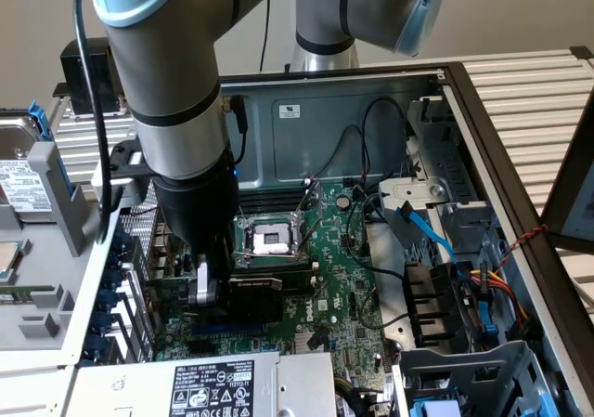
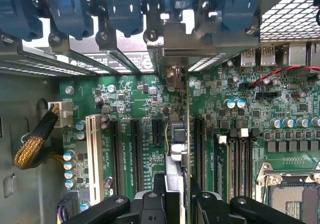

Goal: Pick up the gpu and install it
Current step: 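Insert the gpu into the slot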

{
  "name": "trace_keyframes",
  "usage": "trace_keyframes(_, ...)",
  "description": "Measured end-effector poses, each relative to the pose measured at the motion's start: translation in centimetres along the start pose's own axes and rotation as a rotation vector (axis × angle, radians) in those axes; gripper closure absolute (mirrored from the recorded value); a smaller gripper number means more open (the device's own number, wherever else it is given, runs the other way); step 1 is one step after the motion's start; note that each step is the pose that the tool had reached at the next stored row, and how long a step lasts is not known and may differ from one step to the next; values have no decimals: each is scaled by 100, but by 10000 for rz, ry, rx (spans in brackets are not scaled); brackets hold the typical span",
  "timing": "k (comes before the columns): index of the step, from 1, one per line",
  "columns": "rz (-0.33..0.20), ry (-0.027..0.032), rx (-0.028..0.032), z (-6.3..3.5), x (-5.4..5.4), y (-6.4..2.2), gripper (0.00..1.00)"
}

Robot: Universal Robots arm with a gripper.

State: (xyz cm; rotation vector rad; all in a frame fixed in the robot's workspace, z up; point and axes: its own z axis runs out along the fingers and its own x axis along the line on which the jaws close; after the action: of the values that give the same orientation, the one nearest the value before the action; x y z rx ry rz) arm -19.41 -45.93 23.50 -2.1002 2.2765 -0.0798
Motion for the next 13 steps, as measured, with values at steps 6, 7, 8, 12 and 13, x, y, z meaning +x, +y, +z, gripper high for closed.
trace_keyframes(6,-1,-3,28,1,0,5,72)
trace_keyframes(7,0,-5,29,2,0,9,72)
trace_keyframes(8,0,-6,28,2,0,13,72)
trace_keyframes(12,-1,-4,26,1,1,16,72)
trace_keyframes(13,0,-4,26,1,0,16,72)
